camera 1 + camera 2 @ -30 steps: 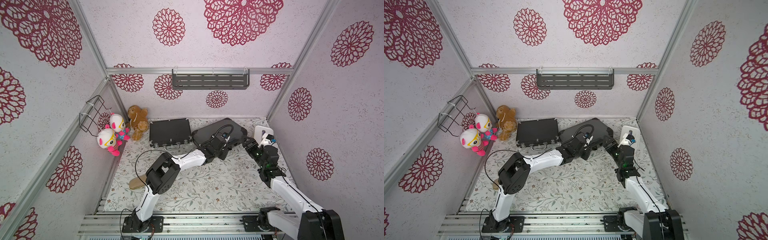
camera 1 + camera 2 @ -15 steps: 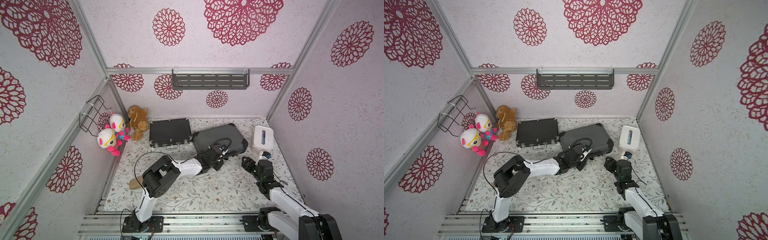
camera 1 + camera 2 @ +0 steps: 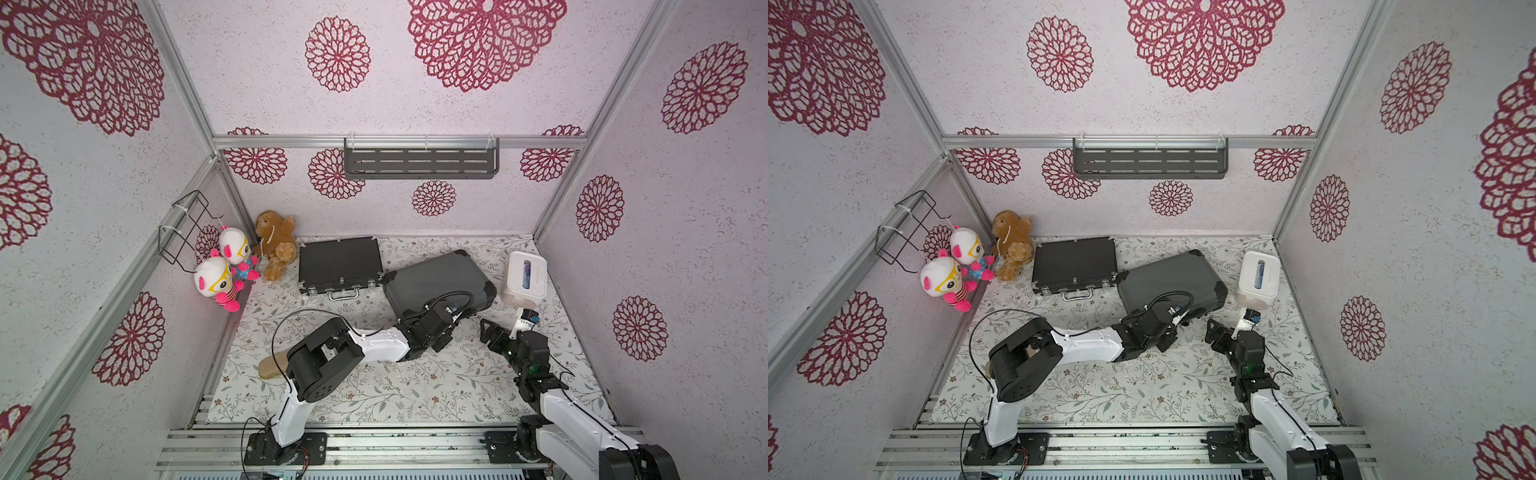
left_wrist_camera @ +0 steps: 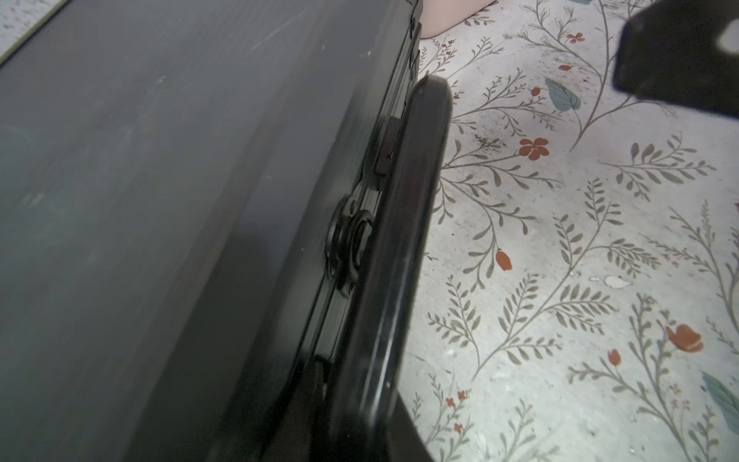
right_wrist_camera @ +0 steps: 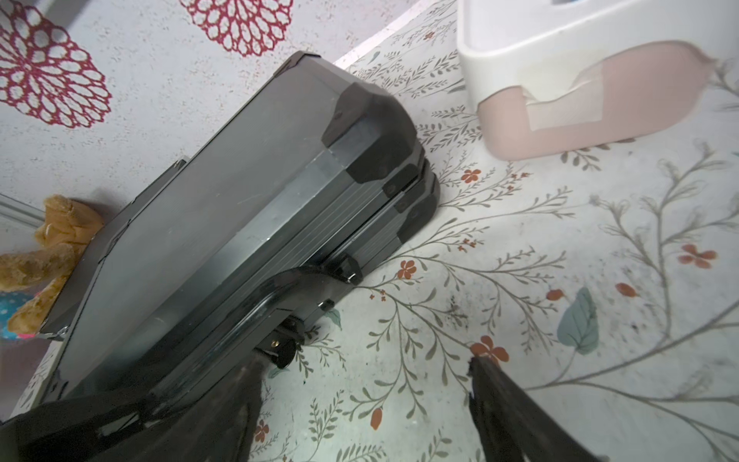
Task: Open the poker set cases
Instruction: Place the poker set case at the center of the board.
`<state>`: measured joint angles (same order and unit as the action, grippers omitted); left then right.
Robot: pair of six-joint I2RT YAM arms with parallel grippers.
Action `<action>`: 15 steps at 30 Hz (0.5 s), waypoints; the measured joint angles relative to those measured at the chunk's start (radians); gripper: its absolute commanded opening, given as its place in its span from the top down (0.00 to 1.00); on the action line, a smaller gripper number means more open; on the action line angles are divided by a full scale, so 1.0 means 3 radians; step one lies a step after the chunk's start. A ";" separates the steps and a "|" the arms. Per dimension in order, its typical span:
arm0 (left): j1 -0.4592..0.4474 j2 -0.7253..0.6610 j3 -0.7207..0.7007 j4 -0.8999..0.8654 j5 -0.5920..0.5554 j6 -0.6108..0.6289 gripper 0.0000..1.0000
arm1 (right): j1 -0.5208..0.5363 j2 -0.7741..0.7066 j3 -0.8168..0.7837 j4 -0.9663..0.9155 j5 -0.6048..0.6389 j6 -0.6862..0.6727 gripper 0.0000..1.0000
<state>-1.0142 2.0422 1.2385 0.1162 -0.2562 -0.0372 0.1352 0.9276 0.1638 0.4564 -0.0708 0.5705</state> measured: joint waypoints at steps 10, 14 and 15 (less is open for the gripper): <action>-0.0074 0.0000 -0.0029 0.0033 -0.0228 0.0065 1.00 | -0.0081 0.0811 0.0467 0.0109 -0.0759 0.0875 0.17; -0.0102 0.0000 -0.0045 0.0047 -0.0304 0.0053 1.00 | -0.0081 0.1008 0.0492 0.0226 -0.0904 0.1275 0.19; -0.0103 0.0000 -0.0056 0.0067 -0.0314 0.0048 1.00 | -0.0081 0.1034 0.0495 0.0253 -0.0919 0.1358 0.19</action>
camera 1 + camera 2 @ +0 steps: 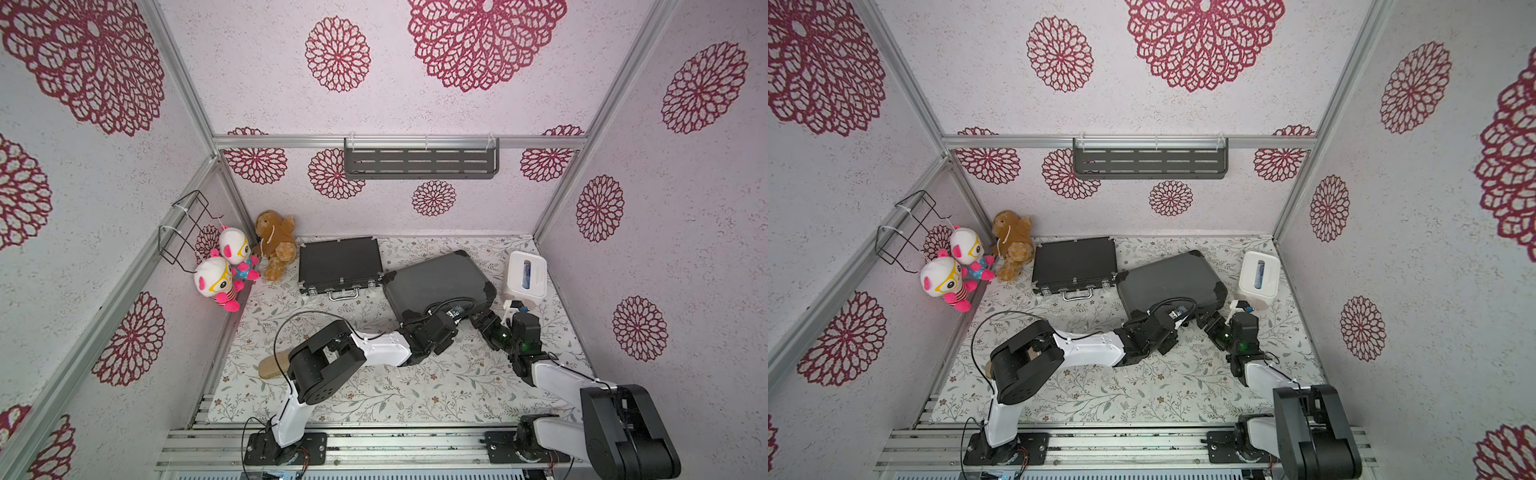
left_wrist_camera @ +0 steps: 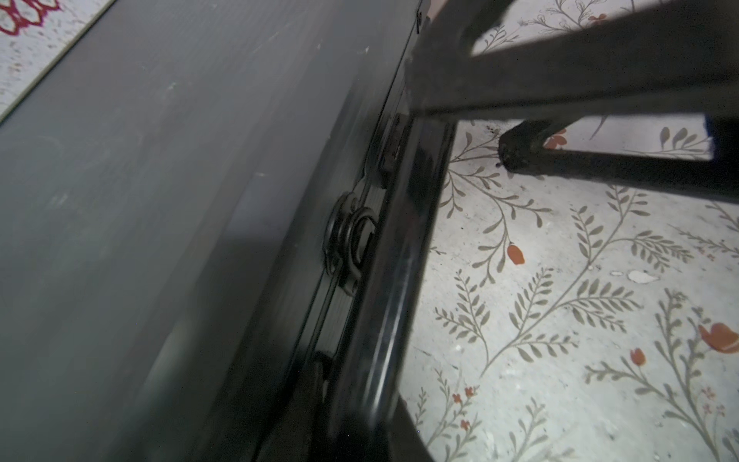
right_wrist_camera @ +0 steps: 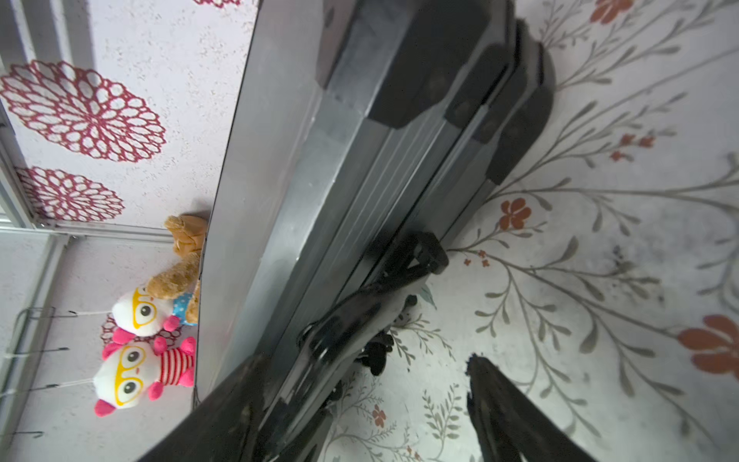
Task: Open the poker set cases
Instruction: Place the poker set case at the center of the board.
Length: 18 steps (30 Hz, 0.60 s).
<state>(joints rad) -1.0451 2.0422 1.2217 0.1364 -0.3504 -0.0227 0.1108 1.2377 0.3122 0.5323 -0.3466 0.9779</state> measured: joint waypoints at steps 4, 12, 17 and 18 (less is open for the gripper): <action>-0.0011 0.0000 -0.0042 0.0089 -0.0029 -0.0011 0.99 | 0.0001 0.0057 0.0000 0.0131 -0.0011 0.0294 0.20; -0.0070 -0.0017 -0.0097 0.0122 -0.0179 -0.0051 0.92 | 0.0179 0.0209 0.0000 0.0347 0.0231 0.0655 0.24; -0.0103 -0.0090 -0.0206 0.0150 -0.0215 -0.0111 0.81 | 0.0399 0.0460 -0.0047 0.0547 0.0439 0.0827 0.28; -0.0107 -0.0097 -0.0214 0.0148 -0.0225 -0.0117 0.78 | 0.0429 0.0473 -0.0064 0.0600 0.0477 0.0851 0.28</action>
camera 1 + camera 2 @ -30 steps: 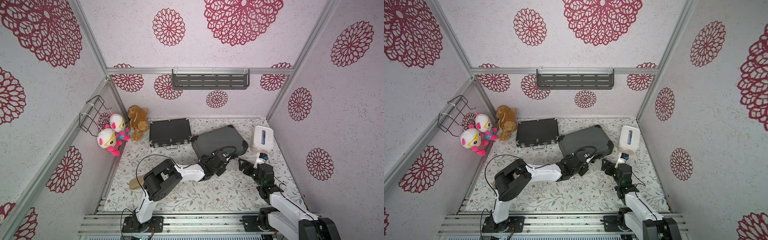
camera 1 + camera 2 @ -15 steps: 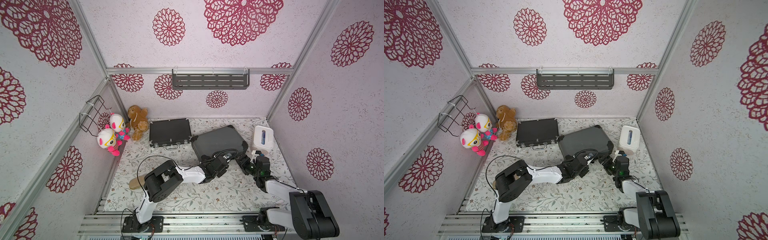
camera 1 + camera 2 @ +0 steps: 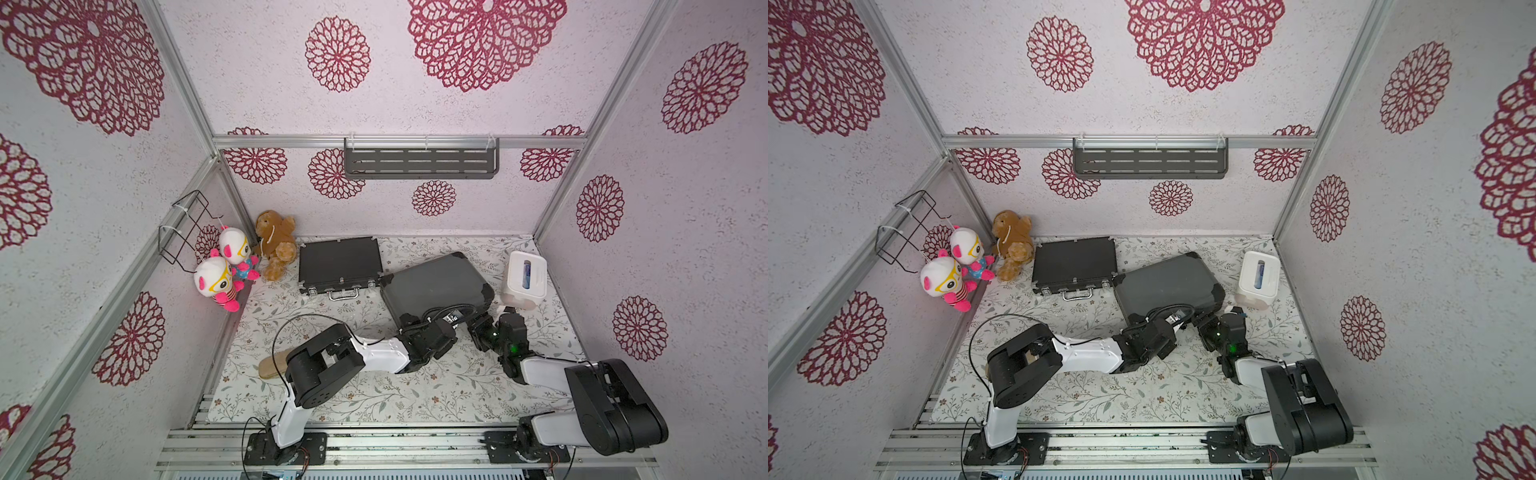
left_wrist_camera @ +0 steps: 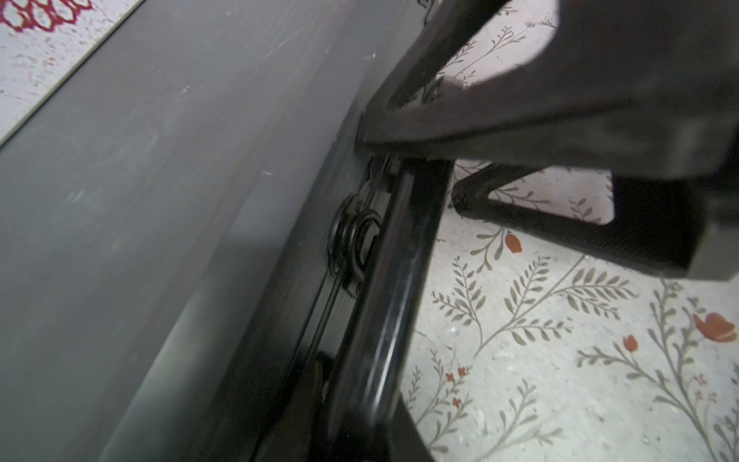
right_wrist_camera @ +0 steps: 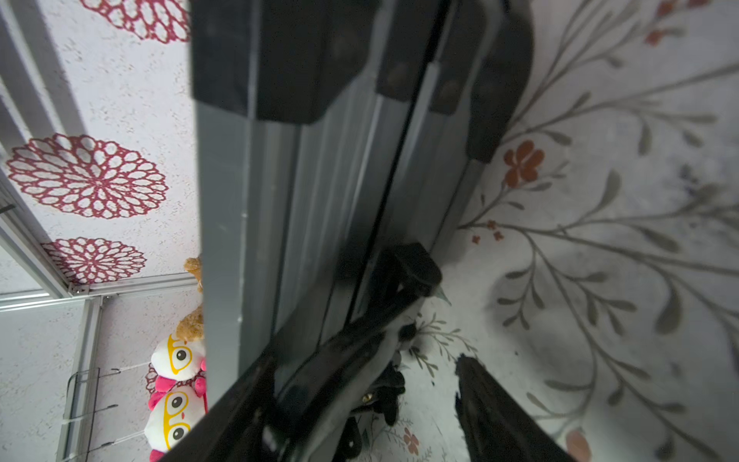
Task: Open the poker set cases
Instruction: Place the poker set case at the center of the board.
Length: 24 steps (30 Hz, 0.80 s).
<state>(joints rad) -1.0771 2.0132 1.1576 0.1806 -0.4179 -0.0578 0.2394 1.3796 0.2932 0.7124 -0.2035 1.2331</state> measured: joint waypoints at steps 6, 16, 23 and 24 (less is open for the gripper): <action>-0.0031 -0.0141 -0.0089 -0.0141 -0.0038 -0.0230 0.67 | 0.0134 0.0001 -0.0121 0.0192 0.0234 0.0092 0.29; -0.0092 -0.0530 -0.0098 -0.0530 -0.0123 -0.0718 0.36 | 0.0217 -0.0043 -0.0394 0.0334 0.0462 0.0118 0.30; 0.0103 -0.0855 -0.0111 -0.0898 -0.0299 -0.1284 0.27 | 0.0245 -0.0074 -0.0493 0.0390 0.0563 0.0114 0.30; 0.0187 -0.0916 -0.0149 -0.0913 -0.0268 -0.1377 0.27 | 0.0247 -0.0074 -0.0493 0.0392 0.0571 0.0104 0.30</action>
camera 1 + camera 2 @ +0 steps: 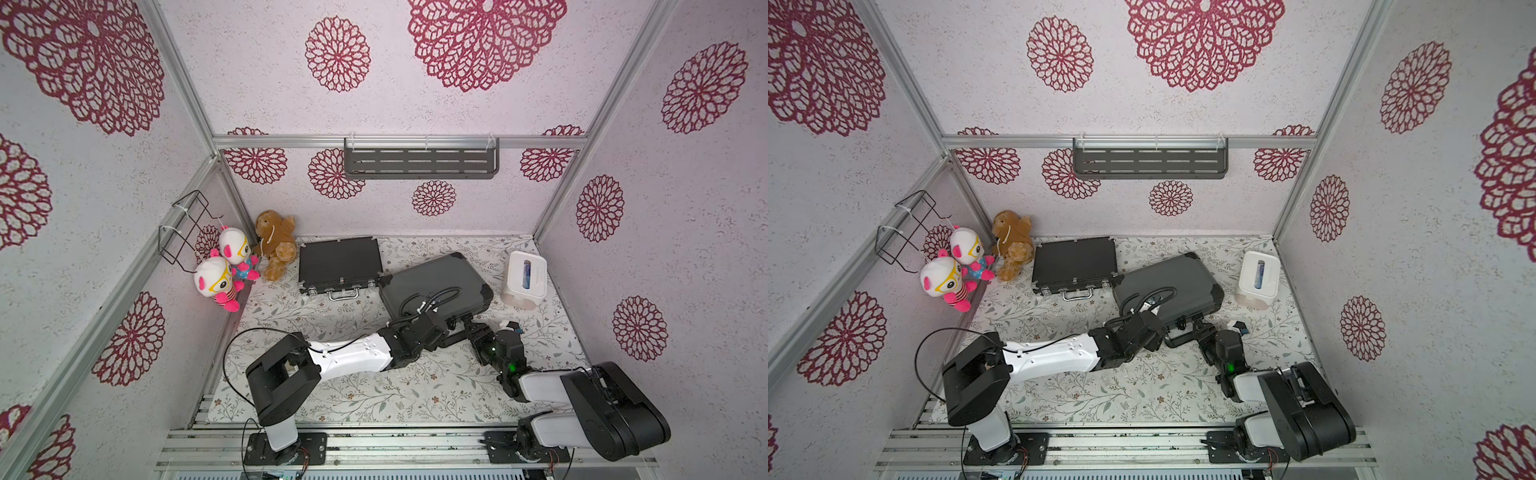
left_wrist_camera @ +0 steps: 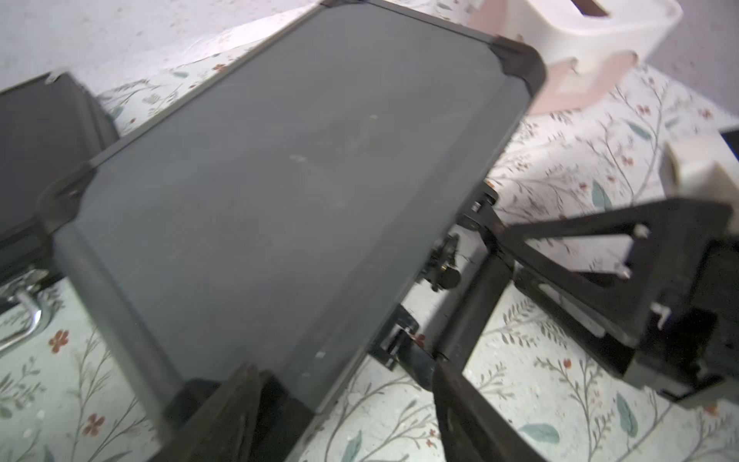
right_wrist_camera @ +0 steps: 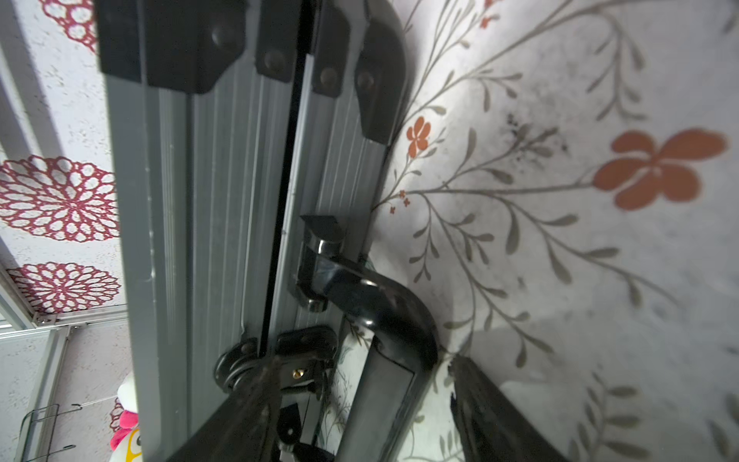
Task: Open the poker set cases
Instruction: Place the poker set case at the center of the board, then adjust the poker set case at the center of the board.
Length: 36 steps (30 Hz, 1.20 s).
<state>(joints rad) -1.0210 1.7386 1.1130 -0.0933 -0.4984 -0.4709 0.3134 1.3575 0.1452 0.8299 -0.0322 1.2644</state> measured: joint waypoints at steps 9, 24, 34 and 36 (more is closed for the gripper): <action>0.0810 -0.0484 -0.0662 0.0084 0.0498 -0.0704 0.26 | 0.0008 -0.0669 0.0558 -0.1268 0.0221 -0.0977 0.19; 0.1375 -0.0512 -0.0740 0.0579 0.1347 -0.1137 0.07 | -0.0440 0.0792 0.3147 -0.2913 0.0266 -0.2475 0.12; 0.1378 -0.0028 -0.0443 0.0618 0.1603 -0.1177 0.07 | -0.0510 0.1681 0.4138 -0.3619 0.0145 -0.2859 0.11; 0.1381 0.0061 -0.0380 0.0619 0.1645 -0.1176 0.08 | -0.0511 0.1760 0.4148 -0.3597 -0.0009 -0.2880 0.11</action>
<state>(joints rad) -0.6067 1.7569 0.9989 0.0925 -0.0048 -0.8238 0.1600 1.8854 1.3895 -0.2493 -0.0349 0.4004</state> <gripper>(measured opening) 0.929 0.893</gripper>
